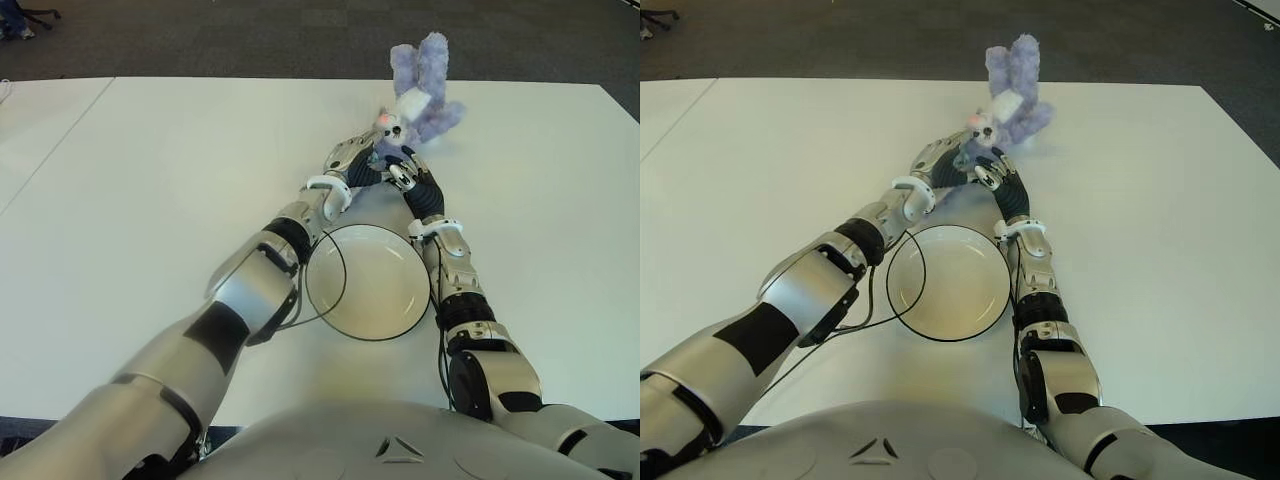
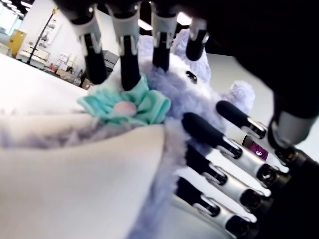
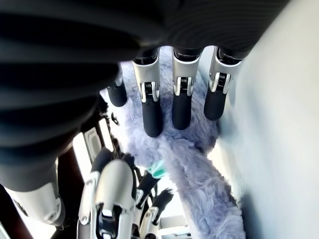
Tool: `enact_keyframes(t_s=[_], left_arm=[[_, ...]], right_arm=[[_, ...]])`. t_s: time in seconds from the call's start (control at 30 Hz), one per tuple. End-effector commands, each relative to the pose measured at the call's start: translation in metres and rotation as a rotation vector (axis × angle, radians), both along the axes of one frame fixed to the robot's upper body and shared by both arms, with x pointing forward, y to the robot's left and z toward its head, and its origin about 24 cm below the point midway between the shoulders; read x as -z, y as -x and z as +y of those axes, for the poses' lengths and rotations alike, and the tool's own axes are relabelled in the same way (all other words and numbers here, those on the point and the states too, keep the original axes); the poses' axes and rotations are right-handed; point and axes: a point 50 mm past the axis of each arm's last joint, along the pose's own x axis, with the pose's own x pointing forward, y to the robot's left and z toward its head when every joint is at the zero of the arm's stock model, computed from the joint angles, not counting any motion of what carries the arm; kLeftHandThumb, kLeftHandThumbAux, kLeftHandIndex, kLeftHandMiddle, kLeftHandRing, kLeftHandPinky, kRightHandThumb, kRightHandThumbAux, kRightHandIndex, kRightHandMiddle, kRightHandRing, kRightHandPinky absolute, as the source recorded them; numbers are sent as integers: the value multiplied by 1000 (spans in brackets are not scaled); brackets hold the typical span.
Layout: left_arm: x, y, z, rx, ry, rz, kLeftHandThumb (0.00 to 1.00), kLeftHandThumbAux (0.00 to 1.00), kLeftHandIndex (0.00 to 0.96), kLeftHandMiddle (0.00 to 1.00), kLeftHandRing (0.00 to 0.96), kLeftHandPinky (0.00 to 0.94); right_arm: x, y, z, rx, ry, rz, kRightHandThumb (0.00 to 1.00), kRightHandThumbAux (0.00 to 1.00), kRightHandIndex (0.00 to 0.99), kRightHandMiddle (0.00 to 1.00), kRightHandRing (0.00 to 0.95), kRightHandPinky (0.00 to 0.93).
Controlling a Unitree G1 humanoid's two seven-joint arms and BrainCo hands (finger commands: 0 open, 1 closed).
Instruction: Put the doll into the plate.
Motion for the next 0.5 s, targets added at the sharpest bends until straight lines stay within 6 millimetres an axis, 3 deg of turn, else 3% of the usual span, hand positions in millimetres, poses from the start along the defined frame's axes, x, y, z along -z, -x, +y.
enact_keyframes(t_s=[0.03,0.3,0.5], left_arm=[[6,0,2,-21,-3,51,143,438,0,126,200,232],[9,-1,6,-72,3,95,10,473,0,140,192,199],[14,-1,7,-102,10,167,0,467,0,190,239,232]], right_arm=[[33,18,0,24,4,146,196,601,0,25,85,178],[33,19,-3,56,13,156,202,618,0,0,62,168],[32,18,-4,77,-1,157,213,627,0,2,69,177]])
